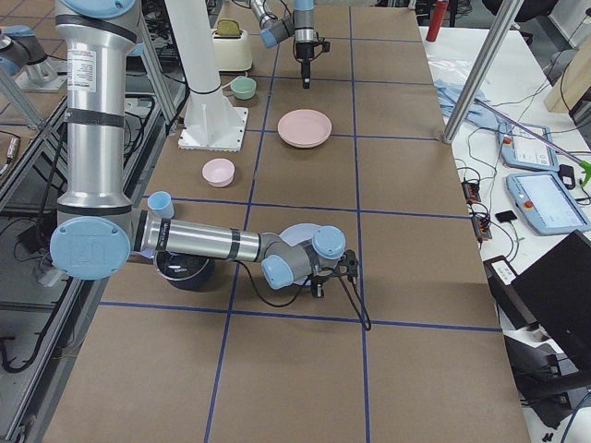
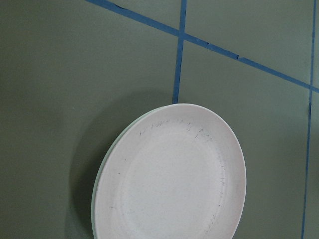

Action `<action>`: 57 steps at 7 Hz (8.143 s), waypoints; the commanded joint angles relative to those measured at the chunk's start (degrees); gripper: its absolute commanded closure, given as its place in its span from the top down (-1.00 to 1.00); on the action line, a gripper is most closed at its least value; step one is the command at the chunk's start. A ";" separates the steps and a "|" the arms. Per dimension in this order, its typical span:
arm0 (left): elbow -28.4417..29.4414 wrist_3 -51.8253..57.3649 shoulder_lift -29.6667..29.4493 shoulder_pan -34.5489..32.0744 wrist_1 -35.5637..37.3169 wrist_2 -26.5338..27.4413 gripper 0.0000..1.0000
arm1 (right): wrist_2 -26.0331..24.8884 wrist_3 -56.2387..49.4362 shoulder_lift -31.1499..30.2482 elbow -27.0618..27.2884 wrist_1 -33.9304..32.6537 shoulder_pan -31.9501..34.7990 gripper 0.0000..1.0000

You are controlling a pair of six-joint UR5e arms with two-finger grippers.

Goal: Stack three plates with pink and blue

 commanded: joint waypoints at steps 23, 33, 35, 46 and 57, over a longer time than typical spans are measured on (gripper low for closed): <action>0.67 19.51 9.99 -17.34 -0.09 -11.36 0.99 | -28.56 79.22 23.34 27.15 -4.02 -43.49 -1.00; -0.29 40.99 20.16 -23.38 -0.70 -11.44 0.99 | -21.56 59.88 5.64 28.72 -4.02 -26.22 1.00; 0.06 56.52 25.87 -32.41 -0.09 -16.50 0.99 | -12.70 33.58 -3.77 27.33 -4.20 -11.24 1.00; 9.98 84.55 26.60 -48.28 6.77 -22.17 0.99 | 0.97 -20.53 1.01 19.06 -32.68 16.72 1.00; 6.47 81.12 27.04 -48.28 6.42 -22.70 0.99 | 3.16 -20.09 1.02 18.36 -31.45 16.36 1.00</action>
